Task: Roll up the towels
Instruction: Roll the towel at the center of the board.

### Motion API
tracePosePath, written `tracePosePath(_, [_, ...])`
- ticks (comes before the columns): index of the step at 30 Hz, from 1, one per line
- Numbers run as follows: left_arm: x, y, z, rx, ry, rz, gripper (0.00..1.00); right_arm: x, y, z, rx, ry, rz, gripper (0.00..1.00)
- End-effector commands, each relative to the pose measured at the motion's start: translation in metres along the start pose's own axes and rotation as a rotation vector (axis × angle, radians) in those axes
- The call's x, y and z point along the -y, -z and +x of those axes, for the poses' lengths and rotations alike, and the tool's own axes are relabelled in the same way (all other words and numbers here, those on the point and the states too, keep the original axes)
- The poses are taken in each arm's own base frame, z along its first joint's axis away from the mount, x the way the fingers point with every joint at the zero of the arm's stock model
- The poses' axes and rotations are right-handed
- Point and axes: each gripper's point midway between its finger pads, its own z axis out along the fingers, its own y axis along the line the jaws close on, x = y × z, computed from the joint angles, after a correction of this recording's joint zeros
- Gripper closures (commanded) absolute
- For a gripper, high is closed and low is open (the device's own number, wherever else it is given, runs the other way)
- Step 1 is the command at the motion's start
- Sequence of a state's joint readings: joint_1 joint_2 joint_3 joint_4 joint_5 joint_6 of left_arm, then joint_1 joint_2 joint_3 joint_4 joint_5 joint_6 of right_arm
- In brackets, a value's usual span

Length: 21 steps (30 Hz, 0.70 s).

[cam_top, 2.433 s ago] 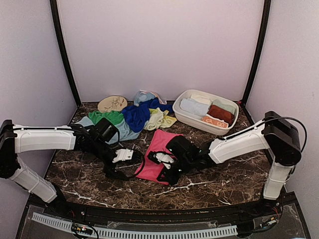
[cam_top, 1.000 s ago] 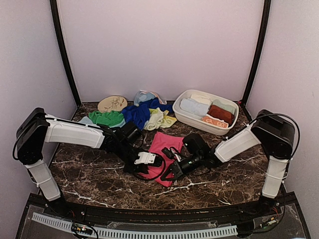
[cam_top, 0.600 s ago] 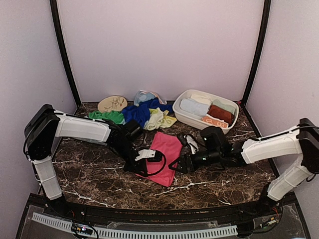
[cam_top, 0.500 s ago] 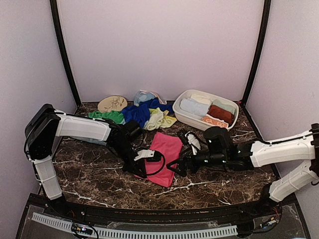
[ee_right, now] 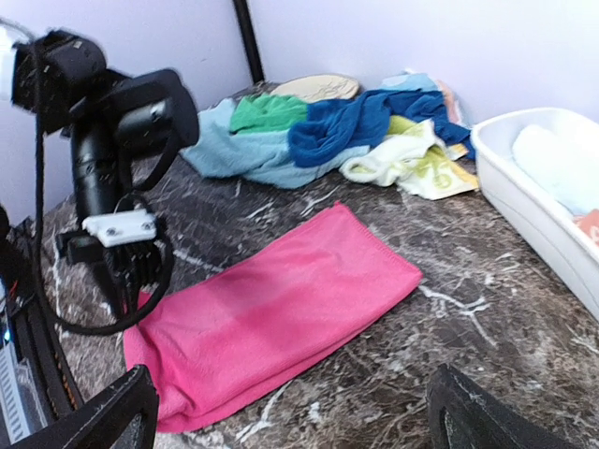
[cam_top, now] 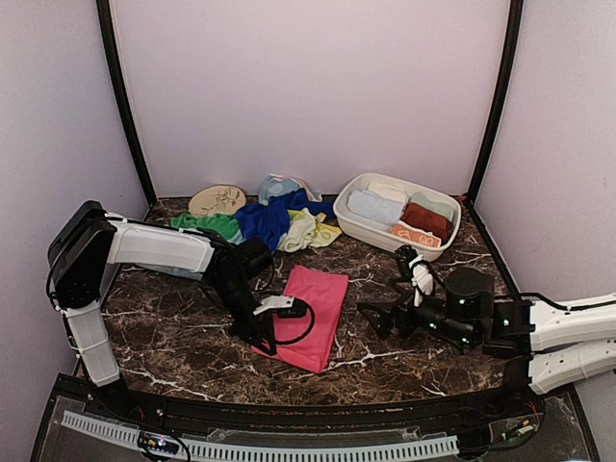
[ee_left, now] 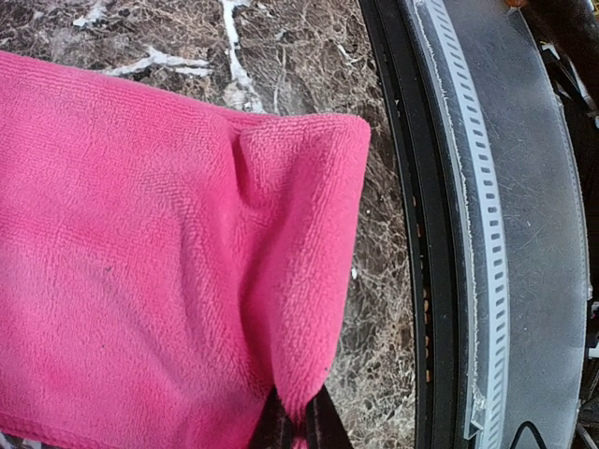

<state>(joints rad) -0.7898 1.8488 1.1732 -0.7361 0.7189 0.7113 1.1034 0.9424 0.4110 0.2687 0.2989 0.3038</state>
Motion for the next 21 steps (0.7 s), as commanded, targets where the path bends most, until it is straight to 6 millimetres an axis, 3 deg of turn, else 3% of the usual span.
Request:
tracePosePath(1, [0.013, 0.000, 0.006, 0.000, 0.057, 0.046, 1.00, -0.051, -0.003, 0.022, -0.081, 0.175, -0.202, 0.01])
tracePosePath(6, [0.002, -0.009, 0.005, -0.021, 0.114, 0.068, 1.00, -0.092, -0.003, 0.060, -0.164, 0.443, -0.291, 0.25])
tracePosePath(11, [-0.011, -0.019, 0.009, -0.067, 0.183, 0.091, 1.00, -0.113, -0.014, 0.088, -0.240, 0.745, -0.244, 0.33])
tracePosePath(16, [-0.027, -0.025, 0.018, -0.120, 0.232, 0.067, 1.00, -0.132, -0.039, 0.090, -0.204, 0.801, -0.231, 0.44])
tracePosePath(20, [-0.032, -0.027, 0.021, -0.126, 0.246, 0.063, 1.00, -0.146, -0.059, 0.098, -0.202, 0.831, -0.240, 0.58])
tracePosePath(21, [-0.033, -0.027, 0.022, -0.130, 0.247, 0.060, 1.00, -0.149, -0.064, 0.108, -0.218, 0.848, -0.252, 0.61])
